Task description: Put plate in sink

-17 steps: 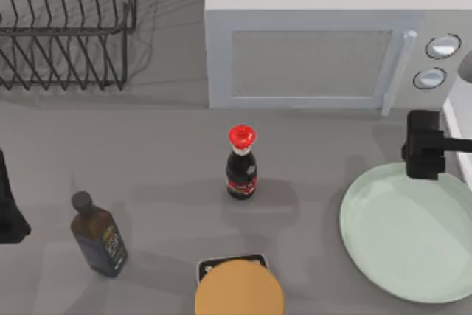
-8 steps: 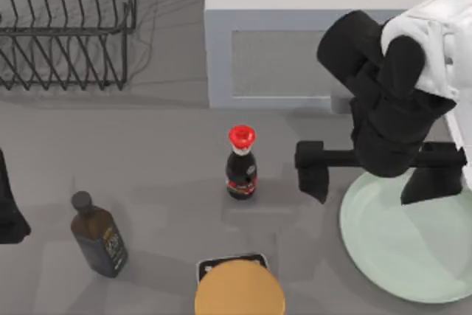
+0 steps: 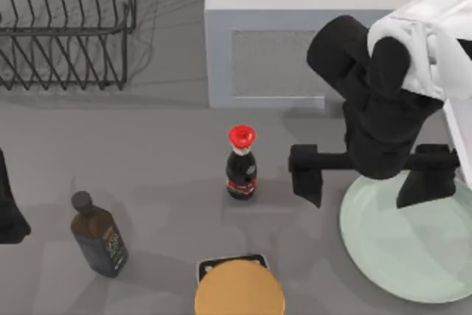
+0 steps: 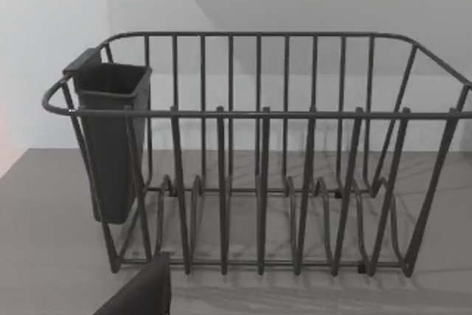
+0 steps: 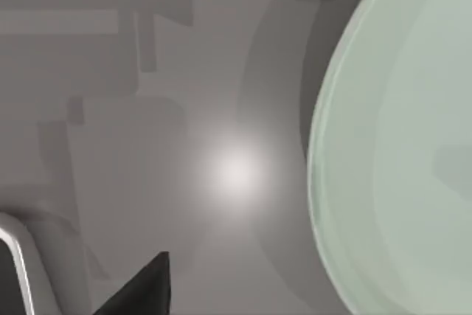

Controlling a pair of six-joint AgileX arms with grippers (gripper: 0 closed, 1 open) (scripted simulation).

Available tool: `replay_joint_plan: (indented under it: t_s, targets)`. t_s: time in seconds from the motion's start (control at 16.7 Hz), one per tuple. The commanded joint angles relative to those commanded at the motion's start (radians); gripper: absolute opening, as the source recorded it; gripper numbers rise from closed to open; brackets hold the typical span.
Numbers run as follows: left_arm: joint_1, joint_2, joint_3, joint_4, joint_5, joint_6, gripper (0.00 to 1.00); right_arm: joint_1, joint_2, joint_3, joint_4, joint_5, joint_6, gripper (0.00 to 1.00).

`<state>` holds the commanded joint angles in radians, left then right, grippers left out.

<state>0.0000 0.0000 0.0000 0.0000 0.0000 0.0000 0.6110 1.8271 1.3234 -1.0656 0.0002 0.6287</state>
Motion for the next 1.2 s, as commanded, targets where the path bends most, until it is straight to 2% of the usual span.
replay_joint_plan:
  t_s: [0.18,0.54,0.9,1.2]
  targets:
    - [0.0,0.0,0.0,0.0,0.0,0.0,1.0,0.001,0.033,-0.044,0.071,0.0,0.001,1.0]
    - [0.0,0.0,0.0,0.0,0.0,0.0,1.0,0.006,0.151,-0.187,0.348,0.001,0.005,1.0]
    - [0.0,0.0,0.0,0.0,0.0,0.0,1.0,0.007,0.172,-0.208,0.379,0.001,0.006,1.0]
    - [0.0,0.0,0.0,0.0,0.0,0.0,1.0,0.007,0.172,-0.208,0.379,0.001,0.006,0.62]
